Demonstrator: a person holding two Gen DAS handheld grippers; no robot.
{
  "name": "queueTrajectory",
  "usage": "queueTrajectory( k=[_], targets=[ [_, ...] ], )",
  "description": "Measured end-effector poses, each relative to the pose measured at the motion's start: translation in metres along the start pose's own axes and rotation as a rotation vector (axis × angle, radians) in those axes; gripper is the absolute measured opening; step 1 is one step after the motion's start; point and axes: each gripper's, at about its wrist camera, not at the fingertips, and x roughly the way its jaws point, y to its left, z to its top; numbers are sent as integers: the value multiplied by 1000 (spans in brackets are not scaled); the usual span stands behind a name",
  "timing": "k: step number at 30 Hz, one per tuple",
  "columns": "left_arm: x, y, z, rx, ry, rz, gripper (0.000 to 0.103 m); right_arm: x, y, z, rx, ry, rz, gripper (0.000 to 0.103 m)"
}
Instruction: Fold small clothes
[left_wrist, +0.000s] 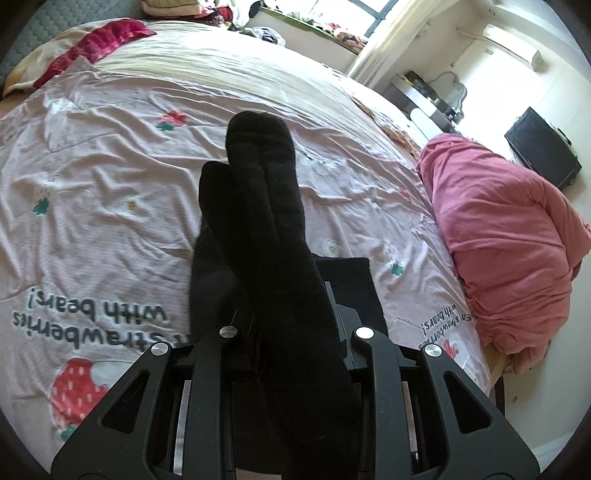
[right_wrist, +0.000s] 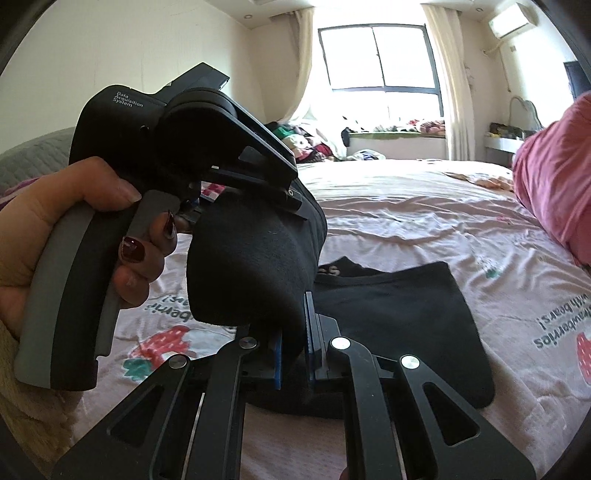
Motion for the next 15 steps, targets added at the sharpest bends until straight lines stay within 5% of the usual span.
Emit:
queueTrajectory(
  k=[15],
  targets=[
    [62,-44,-8,54,111,33,19,5,-60,-19,178,58,-35,8]
  ],
)
